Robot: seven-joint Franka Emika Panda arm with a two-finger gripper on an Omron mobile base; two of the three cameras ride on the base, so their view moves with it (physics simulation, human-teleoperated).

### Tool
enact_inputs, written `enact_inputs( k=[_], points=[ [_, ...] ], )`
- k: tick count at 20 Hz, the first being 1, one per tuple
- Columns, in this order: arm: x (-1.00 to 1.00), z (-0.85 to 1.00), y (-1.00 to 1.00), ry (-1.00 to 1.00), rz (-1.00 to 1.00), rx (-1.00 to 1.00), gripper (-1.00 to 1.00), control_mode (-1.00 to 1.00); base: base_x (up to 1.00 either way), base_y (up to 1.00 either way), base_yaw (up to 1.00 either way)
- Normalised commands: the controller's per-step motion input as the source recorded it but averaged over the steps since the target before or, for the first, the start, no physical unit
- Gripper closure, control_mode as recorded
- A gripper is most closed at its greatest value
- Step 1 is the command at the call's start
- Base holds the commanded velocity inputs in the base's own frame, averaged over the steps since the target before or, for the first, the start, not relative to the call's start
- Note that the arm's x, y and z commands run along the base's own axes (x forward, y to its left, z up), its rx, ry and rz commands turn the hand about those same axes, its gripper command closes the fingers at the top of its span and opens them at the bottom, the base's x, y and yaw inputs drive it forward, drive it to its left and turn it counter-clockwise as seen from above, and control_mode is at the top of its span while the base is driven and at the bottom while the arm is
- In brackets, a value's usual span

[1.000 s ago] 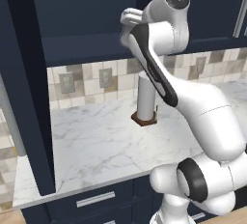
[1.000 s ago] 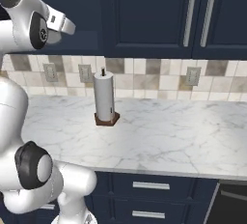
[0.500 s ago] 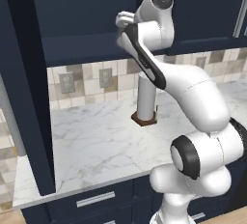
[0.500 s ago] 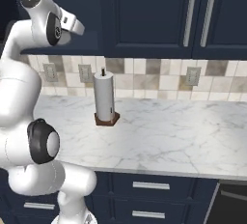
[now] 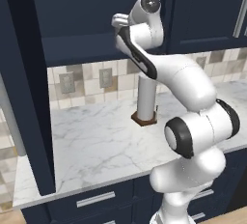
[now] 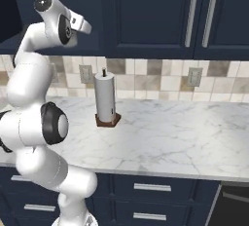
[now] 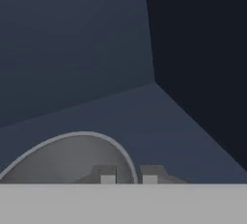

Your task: Move the glass cup from next to the sink to the open cabinet. Then, move the bowl with the lemon to the fridge to clear the area for faucet cleaning.

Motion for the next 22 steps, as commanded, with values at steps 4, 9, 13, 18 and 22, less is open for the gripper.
enact_inputs(
  k=[4,9,13,18,22],
  points=[
    [0.63,0.00,0.00,0.00,-0.02,0.00,1.00,-1.00,0.00,0.00,0.00],
    [0.07,0.00,0.00,-0.01,0.00,0.00,-1.00,-1.00,0.00,0.00,0.00],
    [-0.05,0.02,0.00,-0.20,0.00,0.00,-1.00,-1.00,0.00,0.00,0.00],
    [-0.80,-0.17,-0.03,-0.32,0.00,-0.04,-1.00,-1.00,0.00,0.00,0.00],
    [-1.00,-0.73,-0.18,-0.36,0.00,-0.02,-1.00,-1.00,0.00,0.00,0.00]
  ],
)
